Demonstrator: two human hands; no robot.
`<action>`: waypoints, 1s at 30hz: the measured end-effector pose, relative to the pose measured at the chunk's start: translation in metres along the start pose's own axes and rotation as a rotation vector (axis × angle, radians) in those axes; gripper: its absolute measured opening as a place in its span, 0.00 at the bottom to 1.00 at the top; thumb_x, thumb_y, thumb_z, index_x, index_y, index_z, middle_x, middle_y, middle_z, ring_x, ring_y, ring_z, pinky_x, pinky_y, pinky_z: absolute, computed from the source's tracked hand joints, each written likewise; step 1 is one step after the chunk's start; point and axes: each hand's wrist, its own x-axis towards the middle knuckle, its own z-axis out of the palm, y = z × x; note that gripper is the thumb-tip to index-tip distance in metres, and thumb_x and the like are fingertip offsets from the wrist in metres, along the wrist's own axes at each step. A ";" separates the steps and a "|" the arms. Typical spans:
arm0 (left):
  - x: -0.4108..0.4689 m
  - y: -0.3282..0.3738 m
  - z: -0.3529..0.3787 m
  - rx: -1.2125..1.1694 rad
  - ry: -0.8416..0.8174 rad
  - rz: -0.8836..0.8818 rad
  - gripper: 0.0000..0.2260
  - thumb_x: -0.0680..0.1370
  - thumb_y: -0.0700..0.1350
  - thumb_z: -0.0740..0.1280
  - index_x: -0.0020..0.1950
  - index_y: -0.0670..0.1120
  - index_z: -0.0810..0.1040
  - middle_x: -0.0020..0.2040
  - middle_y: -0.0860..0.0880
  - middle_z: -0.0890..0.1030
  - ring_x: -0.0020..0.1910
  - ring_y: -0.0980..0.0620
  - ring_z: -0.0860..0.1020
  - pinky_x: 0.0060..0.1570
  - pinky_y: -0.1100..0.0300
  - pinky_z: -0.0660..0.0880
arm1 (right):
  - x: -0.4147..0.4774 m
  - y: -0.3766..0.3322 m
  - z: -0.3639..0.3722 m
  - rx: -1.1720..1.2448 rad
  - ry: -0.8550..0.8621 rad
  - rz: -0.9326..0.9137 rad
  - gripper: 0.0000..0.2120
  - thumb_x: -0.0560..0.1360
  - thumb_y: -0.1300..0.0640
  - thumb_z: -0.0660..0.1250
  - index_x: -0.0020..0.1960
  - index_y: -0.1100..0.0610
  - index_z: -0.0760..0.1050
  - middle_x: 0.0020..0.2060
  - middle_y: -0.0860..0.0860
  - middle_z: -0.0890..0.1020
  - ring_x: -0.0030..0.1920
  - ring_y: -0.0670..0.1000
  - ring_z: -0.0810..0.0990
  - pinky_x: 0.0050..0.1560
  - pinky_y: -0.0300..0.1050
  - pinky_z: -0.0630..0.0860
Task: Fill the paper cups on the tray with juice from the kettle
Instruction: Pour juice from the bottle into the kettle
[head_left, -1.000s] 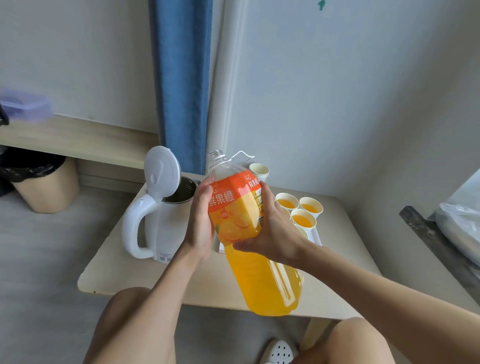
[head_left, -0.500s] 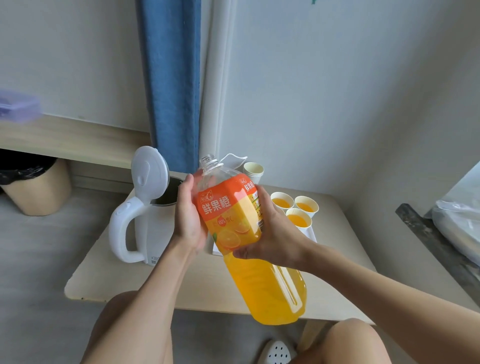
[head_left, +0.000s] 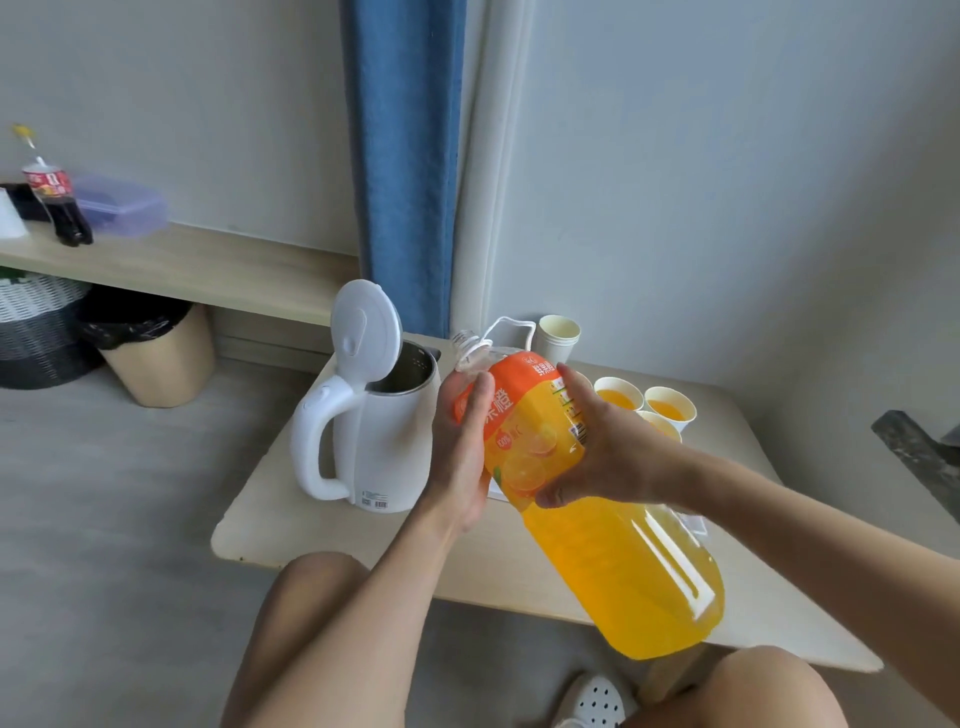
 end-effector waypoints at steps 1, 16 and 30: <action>-0.001 -0.001 -0.001 -0.004 -0.016 -0.001 0.25 0.71 0.66 0.69 0.66 0.63 0.74 0.63 0.50 0.82 0.63 0.44 0.82 0.59 0.38 0.81 | 0.000 -0.002 -0.004 -0.036 -0.014 0.014 0.66 0.58 0.45 0.83 0.78 0.44 0.37 0.66 0.50 0.74 0.63 0.56 0.74 0.61 0.52 0.75; 0.008 -0.009 -0.020 -0.128 -0.016 -0.046 0.36 0.66 0.64 0.79 0.71 0.58 0.73 0.66 0.43 0.81 0.63 0.40 0.82 0.57 0.37 0.81 | 0.031 -0.030 -0.023 -0.126 -0.236 0.045 0.65 0.57 0.45 0.84 0.78 0.41 0.41 0.68 0.49 0.71 0.66 0.58 0.72 0.63 0.59 0.75; 0.015 -0.015 -0.023 -0.282 -0.025 -0.072 0.34 0.73 0.59 0.74 0.76 0.52 0.69 0.67 0.39 0.80 0.65 0.36 0.81 0.54 0.41 0.82 | 0.045 -0.058 -0.040 -0.285 -0.390 0.145 0.66 0.58 0.48 0.84 0.77 0.42 0.39 0.69 0.51 0.69 0.68 0.61 0.70 0.65 0.62 0.72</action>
